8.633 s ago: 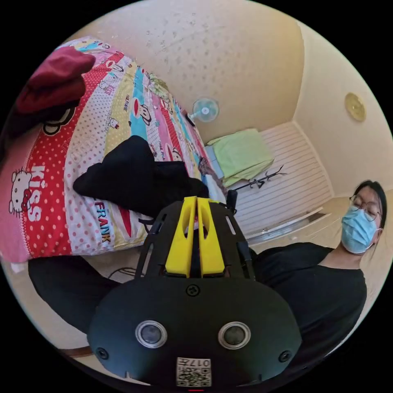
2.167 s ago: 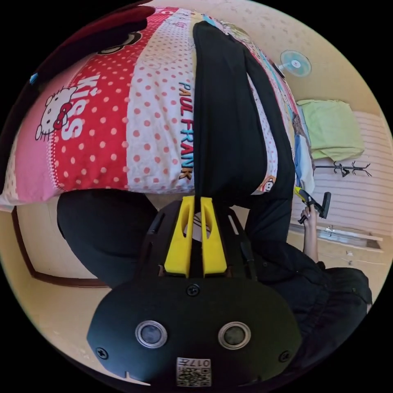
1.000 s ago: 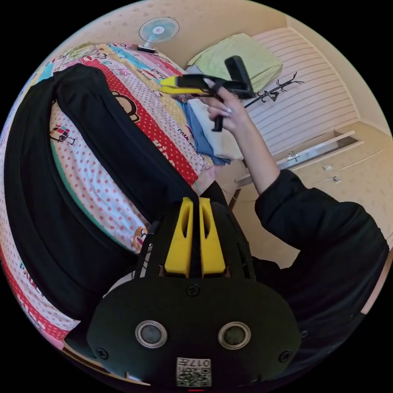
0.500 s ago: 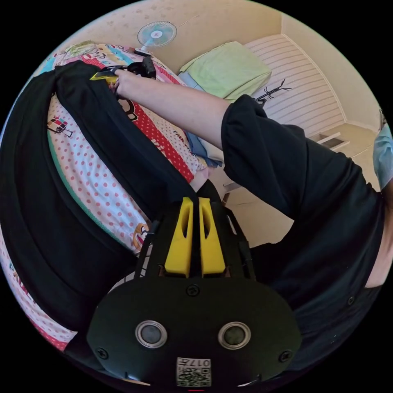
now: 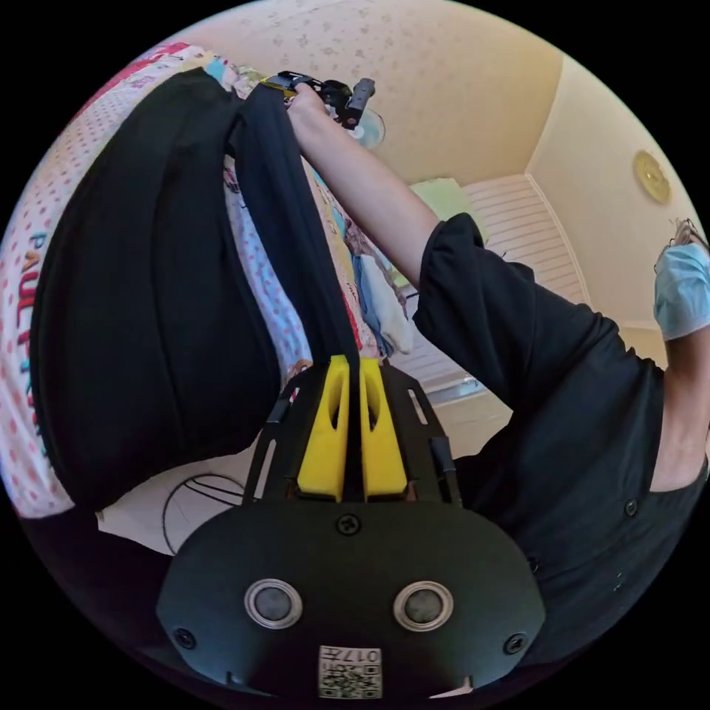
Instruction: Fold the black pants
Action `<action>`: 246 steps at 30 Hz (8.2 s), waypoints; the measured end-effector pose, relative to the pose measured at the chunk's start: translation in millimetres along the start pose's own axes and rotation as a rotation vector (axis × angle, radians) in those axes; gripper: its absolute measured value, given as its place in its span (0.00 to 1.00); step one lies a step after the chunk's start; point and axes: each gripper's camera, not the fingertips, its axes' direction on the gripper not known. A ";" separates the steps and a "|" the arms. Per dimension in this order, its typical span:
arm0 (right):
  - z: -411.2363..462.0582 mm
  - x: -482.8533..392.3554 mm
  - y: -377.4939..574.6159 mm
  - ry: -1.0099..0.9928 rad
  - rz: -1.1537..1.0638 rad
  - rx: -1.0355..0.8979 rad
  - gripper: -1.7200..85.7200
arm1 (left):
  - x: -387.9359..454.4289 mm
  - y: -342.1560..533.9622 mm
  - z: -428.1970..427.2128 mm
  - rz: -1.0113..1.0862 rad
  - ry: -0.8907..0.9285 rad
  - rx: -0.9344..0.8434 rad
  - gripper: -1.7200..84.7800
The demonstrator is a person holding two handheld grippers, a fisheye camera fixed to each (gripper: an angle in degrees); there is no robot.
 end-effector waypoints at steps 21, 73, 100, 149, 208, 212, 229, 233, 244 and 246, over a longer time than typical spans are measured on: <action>-36.9 -15.8 222.6 -0.166 -0.218 -0.292 0.13 | -54.1 27.5 -116.0 -0.145 -0.310 0.189 0.14; 20.9 104.7 30.3 0.029 0.093 -0.250 0.05 | -70.1 -96.0 -56.9 0.082 -0.210 0.153 0.14; -162.4 11.0 276.6 -0.184 -0.075 -0.387 0.04 | -16.8 -33.2 -24.6 -0.059 -0.211 0.005 0.12; -657.6 -254.6 38.3 -0.737 -0.597 0.506 0.02 | 423.4 -7.8 -168.6 0.795 0.187 0.403 0.06; -284.7 -82.1 178.9 -0.912 0.016 -0.247 0.12 | 203.5 63.2 -99.6 -0.022 -0.095 0.292 0.14; -265.5 -163.1 92.3 -1.016 -0.207 -0.236 0.11 | 228.4 50.0 -171.6 0.123 -0.150 0.503 0.14; 40.8 -345.0 -3.4 -0.433 -0.339 -0.419 0.19 | 33.6 -27.5 -281.3 -0.386 -0.677 0.601 0.17; 7.0 -275.1 96.7 -0.372 -0.447 -0.392 0.14 | 32.2 28.2 -224.7 -0.366 -0.699 0.518 0.07; -224.6 12.5 239.7 -0.126 0.040 -0.334 0.08 | 48.3 -47.2 -10.5 -0.231 -0.986 -0.078 0.13; -295.4 48.9 243.8 -0.069 0.130 -0.207 0.10 | 65.4 -54.5 15.2 -0.186 -1.163 -0.112 0.12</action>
